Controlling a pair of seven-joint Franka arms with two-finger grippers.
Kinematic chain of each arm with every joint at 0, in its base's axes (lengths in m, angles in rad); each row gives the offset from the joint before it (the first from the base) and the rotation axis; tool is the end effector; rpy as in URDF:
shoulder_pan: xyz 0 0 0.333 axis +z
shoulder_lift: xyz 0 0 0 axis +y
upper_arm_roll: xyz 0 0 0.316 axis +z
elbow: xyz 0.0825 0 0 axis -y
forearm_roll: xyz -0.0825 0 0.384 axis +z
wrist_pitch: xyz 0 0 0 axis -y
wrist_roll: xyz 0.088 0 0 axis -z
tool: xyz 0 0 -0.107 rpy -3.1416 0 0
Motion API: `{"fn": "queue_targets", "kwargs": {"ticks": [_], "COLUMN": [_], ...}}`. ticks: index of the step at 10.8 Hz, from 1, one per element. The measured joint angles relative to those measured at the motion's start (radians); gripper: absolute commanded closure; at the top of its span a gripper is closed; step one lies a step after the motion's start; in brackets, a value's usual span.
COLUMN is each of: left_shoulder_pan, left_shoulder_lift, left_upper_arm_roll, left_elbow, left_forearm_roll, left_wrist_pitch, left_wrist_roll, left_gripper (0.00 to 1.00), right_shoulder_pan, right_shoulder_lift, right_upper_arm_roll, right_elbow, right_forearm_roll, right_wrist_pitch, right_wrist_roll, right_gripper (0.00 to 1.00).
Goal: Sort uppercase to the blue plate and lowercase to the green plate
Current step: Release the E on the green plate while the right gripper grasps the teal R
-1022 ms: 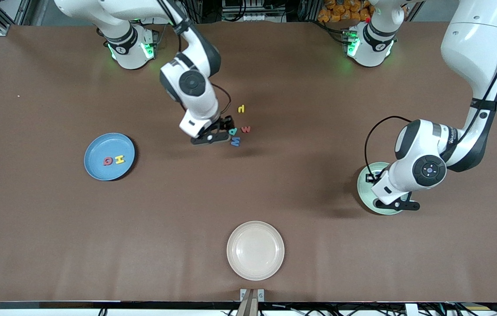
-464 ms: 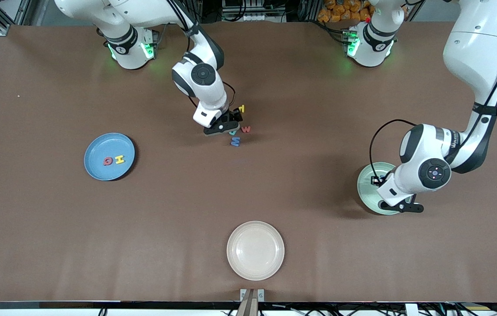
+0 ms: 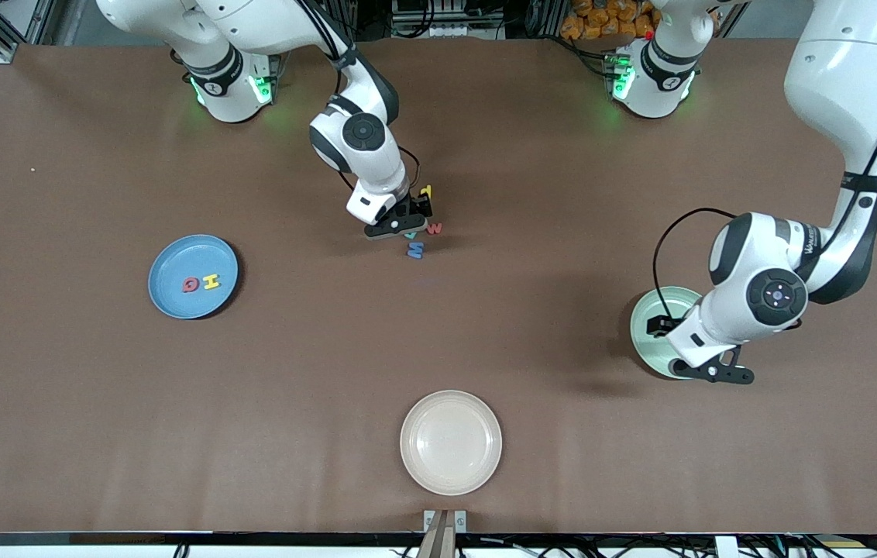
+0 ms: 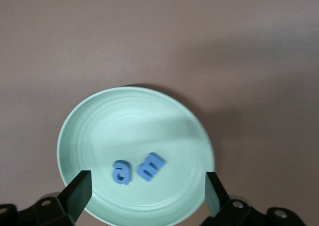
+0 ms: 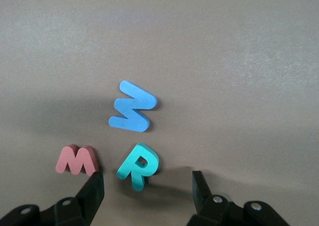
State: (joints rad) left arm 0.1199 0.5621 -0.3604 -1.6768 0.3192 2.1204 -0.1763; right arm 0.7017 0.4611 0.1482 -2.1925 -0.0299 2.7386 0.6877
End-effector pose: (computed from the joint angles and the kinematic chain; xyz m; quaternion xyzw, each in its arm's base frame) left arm 0.6577 -0.1200 0.2863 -0.9937 0.0989 0.0278 0.0438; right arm 0.3710 0.4260 0.1825 -0.9950 -0.0853 -0.0145 0.0502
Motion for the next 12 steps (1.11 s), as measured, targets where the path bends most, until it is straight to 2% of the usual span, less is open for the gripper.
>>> {"fn": "queue_targets", "kwargs": {"ticks": [4, 7, 12], "left_shoulder_pan": [-0.031, -0.101, -0.141], "left_shoulder_lift": [-0.051, -0.083, -0.087], "left_upper_arm_roll": [-0.062, -0.070, -0.084], "left_elbow": [0.002, 0.002, -0.001], "left_forearm_roll": [0.000, 0.000, 0.000], "left_wrist_pitch": [-0.046, -0.071, -0.081], "left_wrist_roll": [-0.030, -0.103, -0.138], "left_gripper": [0.00, 0.00, 0.00], "right_shoulder_pan": [0.000, 0.000, -0.003], "right_shoulder_lift": [0.011, 0.019, 0.037], "right_upper_arm_roll": [-0.003, -0.006, -0.006], "right_elbow": [0.039, 0.062, 0.093], "right_forearm_roll": [-0.027, -0.145, -0.158], "right_wrist_pitch": [-0.059, -0.099, -0.100], "right_wrist_roll": [0.045, 0.164, 0.212], "right_gripper": [0.28, 0.28, 0.31]}}
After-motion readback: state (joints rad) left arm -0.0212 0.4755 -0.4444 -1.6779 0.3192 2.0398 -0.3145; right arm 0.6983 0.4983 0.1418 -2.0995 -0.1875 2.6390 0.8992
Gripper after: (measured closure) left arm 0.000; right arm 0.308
